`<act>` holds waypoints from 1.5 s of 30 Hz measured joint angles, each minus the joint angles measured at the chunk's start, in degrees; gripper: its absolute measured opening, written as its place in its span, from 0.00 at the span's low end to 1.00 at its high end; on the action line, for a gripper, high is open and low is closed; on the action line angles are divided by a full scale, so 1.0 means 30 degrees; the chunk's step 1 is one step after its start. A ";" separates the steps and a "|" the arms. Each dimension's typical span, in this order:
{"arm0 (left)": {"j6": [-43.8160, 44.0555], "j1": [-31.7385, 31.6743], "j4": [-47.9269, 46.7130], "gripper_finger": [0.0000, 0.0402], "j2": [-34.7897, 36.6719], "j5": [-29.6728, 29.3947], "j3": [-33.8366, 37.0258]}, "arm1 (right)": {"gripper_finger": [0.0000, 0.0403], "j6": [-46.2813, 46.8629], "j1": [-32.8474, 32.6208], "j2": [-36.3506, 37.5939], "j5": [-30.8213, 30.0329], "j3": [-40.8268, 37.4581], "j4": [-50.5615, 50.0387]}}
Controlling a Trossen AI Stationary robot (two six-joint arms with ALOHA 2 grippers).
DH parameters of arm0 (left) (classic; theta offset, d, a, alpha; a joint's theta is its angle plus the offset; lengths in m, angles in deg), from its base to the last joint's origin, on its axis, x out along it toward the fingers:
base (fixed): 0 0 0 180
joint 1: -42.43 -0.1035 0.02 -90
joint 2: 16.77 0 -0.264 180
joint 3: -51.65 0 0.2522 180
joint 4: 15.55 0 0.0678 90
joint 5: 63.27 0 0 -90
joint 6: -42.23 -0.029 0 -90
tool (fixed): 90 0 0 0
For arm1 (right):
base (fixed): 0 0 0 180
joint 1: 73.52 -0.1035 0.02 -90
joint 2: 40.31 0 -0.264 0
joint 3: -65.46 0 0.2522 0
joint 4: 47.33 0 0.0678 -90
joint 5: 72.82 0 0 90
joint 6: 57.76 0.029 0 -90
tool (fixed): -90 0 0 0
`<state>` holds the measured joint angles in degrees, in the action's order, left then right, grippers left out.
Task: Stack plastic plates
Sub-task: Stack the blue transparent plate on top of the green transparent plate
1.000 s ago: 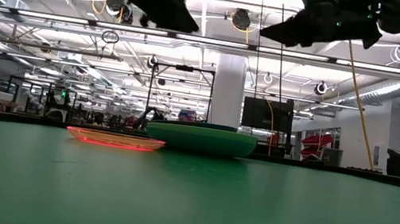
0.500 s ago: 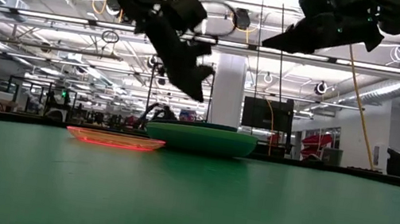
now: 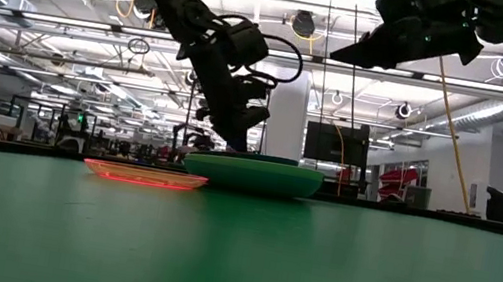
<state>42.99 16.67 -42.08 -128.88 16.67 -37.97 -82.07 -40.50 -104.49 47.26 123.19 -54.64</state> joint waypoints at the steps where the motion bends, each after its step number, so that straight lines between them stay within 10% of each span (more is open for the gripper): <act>1: 0.0091 0.0000 -0.0159 0.02 -0.0042 0.0000 0.0000 | 0.19 0.0000 0.0000 0.0000 0.0000 0.0000 -0.0026; 45: 0.1588 0.1097 -0.4104 0.02 -0.0139 -0.0163 0.0004 | 0.19 0.0007 0.0000 0.0000 -0.0095 0.0000 -0.0172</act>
<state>47.75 19.96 -54.39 -129.30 16.18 -37.96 -82.05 -40.50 -104.49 46.98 123.19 -55.16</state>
